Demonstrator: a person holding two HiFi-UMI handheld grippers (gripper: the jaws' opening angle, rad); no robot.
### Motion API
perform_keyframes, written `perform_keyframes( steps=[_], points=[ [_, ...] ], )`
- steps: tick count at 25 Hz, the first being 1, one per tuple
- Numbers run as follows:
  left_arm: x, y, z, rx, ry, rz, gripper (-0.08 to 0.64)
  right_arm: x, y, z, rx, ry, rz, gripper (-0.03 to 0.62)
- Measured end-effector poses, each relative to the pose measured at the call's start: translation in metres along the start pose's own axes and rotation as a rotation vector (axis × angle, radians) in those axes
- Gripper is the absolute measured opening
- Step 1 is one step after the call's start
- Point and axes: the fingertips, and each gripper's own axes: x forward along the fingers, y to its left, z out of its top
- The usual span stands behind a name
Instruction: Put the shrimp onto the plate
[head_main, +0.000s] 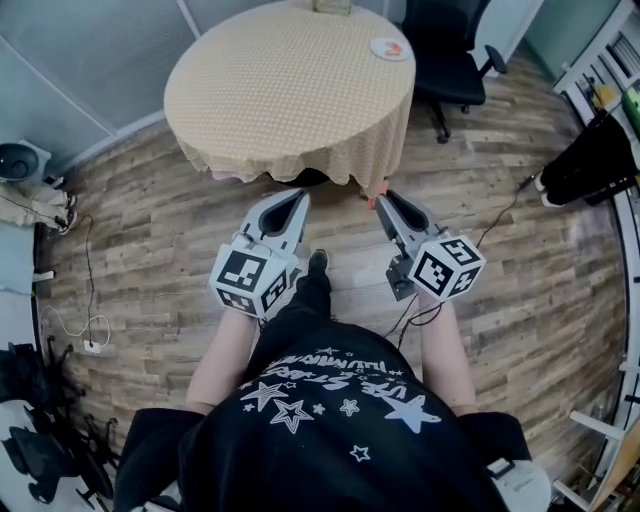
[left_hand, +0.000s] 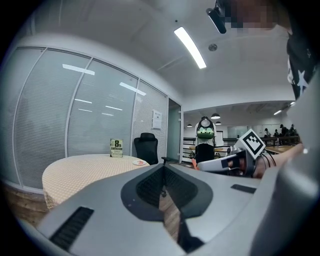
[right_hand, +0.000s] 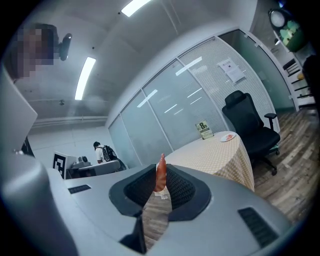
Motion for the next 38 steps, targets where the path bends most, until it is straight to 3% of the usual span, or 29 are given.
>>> perform_keyframes(
  steps=[12, 30, 38],
  points=[
    [0.072, 0.046, 0.007, -0.012, 0.008, -0.068, 0.008, 0.040, -0.053, 0.026, 0.000, 0.022, -0.097, 0.061],
    [0.172, 0.158, 0.019, -0.042, 0.019, -0.132, 0.008, 0.163, -0.115, 0.069, 0.022, 0.049, -0.186, 0.061],
    [0.210, 0.188, 0.016, -0.045, 0.025, -0.188, 0.008, 0.196, -0.141, 0.084, 0.018, 0.038, -0.241, 0.061]
  ],
)
